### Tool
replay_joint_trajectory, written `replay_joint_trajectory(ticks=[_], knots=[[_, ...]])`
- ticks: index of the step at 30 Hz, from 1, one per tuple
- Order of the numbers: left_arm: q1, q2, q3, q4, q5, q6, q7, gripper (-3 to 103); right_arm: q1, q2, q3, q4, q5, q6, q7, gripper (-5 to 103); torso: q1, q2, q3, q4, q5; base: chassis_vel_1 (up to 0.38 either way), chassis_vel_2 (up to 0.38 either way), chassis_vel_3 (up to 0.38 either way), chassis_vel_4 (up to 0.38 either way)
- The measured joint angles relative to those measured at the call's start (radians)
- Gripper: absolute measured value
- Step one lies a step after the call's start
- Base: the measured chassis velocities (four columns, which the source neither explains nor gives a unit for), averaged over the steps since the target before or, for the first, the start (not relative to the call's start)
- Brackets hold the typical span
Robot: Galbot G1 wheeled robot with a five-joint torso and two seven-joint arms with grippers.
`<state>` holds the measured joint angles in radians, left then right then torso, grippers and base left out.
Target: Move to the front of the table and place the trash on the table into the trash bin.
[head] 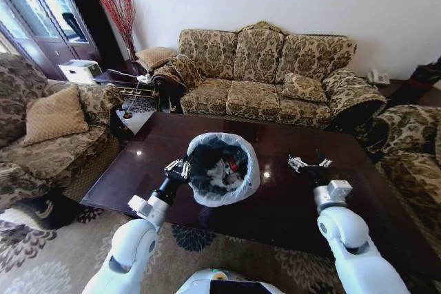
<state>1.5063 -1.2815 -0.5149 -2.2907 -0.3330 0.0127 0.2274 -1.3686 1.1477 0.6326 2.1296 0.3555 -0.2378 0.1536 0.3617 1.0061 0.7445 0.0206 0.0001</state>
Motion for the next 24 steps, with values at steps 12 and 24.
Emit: replay_joint_trajectory(ticks=[12, 24], knots=[[0.001, -0.004, -0.004, 0.005, 0.069, 0.010, -0.032, 3, 0.008, -0.001, 0.030, -0.007, 0.009, -0.010, 0.008, 100, 0.000, 0.000, 0.000, 0.0000, -0.0001, 0.000, 0.000, 0.000, 0.000], [-0.002, -0.014, 0.001, 0.026, 0.081, 0.016, -0.038, 3, -0.034, -0.015, 0.106, -0.045, -0.001, 0.003, -0.013, 100, 0.000, 0.000, 0.000, -0.0004, 0.0001, -0.063, -0.061, -0.061, -0.061]])
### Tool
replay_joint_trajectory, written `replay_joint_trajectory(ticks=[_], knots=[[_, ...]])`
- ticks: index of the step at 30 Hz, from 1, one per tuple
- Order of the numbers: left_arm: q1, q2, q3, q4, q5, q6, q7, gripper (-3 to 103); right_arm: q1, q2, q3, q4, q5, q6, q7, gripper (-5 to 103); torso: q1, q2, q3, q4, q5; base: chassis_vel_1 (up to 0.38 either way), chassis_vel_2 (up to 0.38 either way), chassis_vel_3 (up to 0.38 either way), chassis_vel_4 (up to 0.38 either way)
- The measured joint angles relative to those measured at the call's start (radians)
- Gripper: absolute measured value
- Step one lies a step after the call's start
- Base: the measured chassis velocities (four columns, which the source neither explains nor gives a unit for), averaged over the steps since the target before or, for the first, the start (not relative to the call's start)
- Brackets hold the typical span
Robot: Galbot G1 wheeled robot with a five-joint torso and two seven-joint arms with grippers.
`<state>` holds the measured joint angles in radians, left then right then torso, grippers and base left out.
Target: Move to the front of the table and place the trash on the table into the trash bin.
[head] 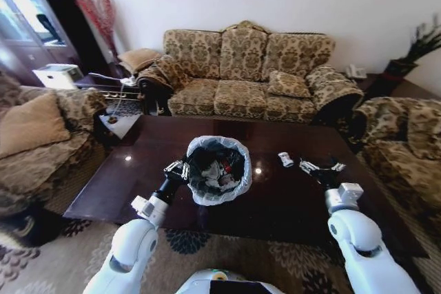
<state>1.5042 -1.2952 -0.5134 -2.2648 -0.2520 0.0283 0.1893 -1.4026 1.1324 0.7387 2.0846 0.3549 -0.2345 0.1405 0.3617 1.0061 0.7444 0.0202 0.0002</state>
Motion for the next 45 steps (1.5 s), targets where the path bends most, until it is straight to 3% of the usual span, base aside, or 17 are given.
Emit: replay_joint_trajectory(ticks=[15, 45], knots=[[0.001, -0.002, -0.009, 0.004, -0.012, -0.005, -0.003, 3, 0.020, 0.008, -0.028, -0.012, 0.078, -0.003, -0.031, 100, 0.000, 0.000, 0.000, 0.0004, -0.0002, -0.013, -0.015, -0.014, -0.012], [-0.005, 0.001, -0.014, 0.011, -0.011, -0.016, 0.030, 3, 0.046, 0.005, -0.053, -0.023, 0.052, -0.048, 0.006, 100, -0.002, 0.000, -0.001, 0.0002, -0.0002, -0.125, 0.121, 0.106, -0.104]])
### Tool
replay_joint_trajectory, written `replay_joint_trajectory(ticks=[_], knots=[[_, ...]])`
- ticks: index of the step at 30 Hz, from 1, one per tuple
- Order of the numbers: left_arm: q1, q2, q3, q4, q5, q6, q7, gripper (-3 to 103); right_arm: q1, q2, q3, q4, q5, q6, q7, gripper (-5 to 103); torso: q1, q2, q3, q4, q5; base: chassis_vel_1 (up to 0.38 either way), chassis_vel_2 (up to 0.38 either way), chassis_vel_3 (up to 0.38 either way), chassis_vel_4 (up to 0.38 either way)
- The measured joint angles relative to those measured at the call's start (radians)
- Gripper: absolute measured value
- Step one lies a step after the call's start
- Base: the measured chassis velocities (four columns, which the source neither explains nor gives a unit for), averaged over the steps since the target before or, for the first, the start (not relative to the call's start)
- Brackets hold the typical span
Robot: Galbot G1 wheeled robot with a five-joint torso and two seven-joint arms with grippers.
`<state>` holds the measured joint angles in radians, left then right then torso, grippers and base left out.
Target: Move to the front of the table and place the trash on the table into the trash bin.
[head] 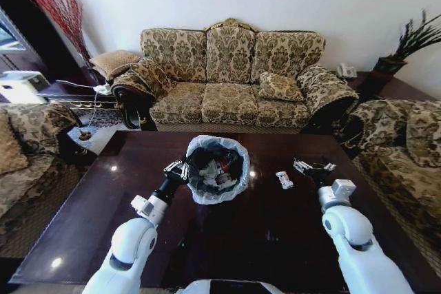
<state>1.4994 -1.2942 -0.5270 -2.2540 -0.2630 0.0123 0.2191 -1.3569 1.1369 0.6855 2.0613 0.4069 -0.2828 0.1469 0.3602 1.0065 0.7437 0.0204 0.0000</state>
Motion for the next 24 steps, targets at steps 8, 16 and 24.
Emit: replay_joint_trajectory(ticks=[8, 16, 24], knots=[[0.000, 0.000, 0.000, 0.000, 0.000, 0.000, 0.002, 3, 0.000, 0.000, 0.000, 0.000, 0.000, 0.000, 0.000, 100, 0.001, 0.000, 0.001, -0.0001, 0.0001, 0.010, -0.023, -0.016, 0.018], [0.000, 0.000, 0.000, 0.000, 0.000, 0.000, 0.001, 3, 0.000, 0.000, 0.000, 0.000, 0.000, 0.000, 0.000, 100, 0.002, 0.000, 0.001, 0.0001, 0.0000, 0.000, 0.000, 0.000, 0.000], [0.000, 0.000, 0.000, 0.000, 0.000, 0.000, 0.001, 3, -0.001, 0.000, 0.001, 0.000, 0.000, 0.000, 0.000, 100, 0.002, 0.000, 0.001, 0.0000, 0.0000, 0.000, 0.000, 0.000, 0.000]])
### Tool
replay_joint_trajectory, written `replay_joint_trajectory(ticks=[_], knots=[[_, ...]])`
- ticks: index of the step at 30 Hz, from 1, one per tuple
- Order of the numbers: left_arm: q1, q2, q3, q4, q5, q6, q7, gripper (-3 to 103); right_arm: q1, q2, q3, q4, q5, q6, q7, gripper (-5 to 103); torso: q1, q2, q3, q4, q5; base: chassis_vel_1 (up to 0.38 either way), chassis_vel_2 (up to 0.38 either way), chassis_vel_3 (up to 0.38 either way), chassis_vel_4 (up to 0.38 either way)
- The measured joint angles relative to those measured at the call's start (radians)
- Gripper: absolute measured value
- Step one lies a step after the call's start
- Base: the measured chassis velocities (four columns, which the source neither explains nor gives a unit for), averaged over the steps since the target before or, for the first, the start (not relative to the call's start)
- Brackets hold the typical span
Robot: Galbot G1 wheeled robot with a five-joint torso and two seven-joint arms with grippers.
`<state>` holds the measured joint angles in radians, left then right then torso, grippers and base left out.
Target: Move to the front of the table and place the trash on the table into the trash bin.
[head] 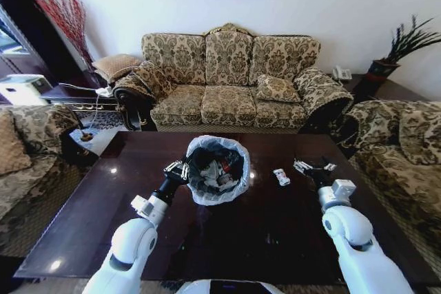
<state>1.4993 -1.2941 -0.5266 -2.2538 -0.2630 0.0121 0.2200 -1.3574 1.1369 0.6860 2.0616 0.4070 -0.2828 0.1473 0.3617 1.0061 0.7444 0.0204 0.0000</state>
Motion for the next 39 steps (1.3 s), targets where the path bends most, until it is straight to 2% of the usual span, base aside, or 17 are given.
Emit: replay_joint_trajectory(ticks=[39], knots=[[0.000, -0.001, 0.000, 0.000, -0.004, 0.001, 0.007, 3, 0.001, 0.000, 0.000, -0.002, -0.002, 0.004, -0.001, 100, 0.000, 0.000, 0.000, 0.0000, 0.0000, 0.000, 0.000, 0.000, 0.000]])
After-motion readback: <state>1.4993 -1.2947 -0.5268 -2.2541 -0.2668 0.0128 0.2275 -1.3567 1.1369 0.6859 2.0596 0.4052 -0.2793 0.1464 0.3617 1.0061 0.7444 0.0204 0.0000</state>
